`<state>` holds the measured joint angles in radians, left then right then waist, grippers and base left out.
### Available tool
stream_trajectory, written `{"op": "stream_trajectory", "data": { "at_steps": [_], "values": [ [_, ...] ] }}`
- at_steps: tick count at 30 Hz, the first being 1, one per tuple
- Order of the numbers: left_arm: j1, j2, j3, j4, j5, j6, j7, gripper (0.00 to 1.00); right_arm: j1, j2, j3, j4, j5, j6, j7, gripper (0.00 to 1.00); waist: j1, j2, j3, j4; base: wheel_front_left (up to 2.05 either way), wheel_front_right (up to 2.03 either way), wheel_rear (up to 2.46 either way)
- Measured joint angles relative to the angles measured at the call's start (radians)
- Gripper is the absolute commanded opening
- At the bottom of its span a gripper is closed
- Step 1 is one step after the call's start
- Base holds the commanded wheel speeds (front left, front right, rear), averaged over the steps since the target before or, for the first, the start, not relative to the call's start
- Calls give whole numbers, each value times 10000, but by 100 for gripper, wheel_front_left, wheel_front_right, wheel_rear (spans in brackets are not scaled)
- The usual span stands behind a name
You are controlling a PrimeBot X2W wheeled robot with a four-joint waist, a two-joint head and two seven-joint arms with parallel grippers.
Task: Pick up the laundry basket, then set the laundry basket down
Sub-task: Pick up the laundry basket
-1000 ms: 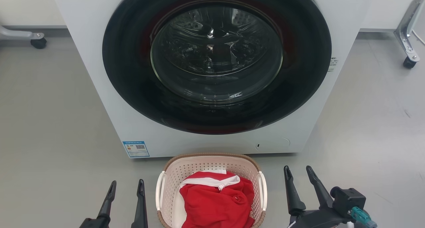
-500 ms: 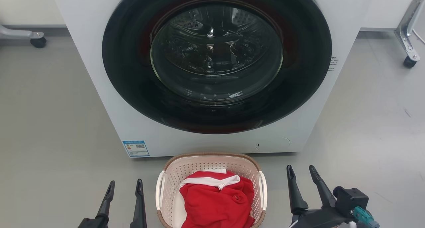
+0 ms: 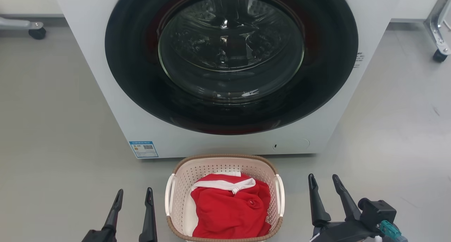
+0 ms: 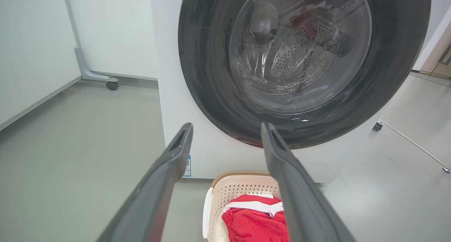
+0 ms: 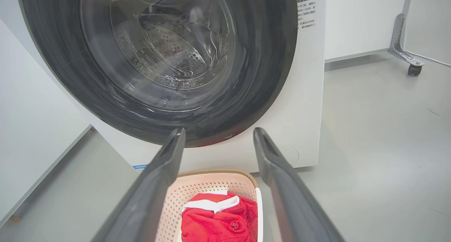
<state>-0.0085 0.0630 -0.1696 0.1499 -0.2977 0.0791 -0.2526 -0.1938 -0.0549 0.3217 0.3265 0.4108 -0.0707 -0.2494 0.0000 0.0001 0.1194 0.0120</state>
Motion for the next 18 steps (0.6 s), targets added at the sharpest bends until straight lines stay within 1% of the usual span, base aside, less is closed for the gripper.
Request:
{"op": "stream_trajectory", "data": {
  "at_steps": [9,18],
  "values": [
    [-389,-33,4,-117,2,2,0,100,-73,6,-171,-272,-163,2,-2,100,0,0,633,58,0,0,0],
    [-1179,-67,29,-81,2,4,0,100,-739,4,-477,-376,-274,6,-2,100,1,1,1668,76,0,0,0]
  ]
}}
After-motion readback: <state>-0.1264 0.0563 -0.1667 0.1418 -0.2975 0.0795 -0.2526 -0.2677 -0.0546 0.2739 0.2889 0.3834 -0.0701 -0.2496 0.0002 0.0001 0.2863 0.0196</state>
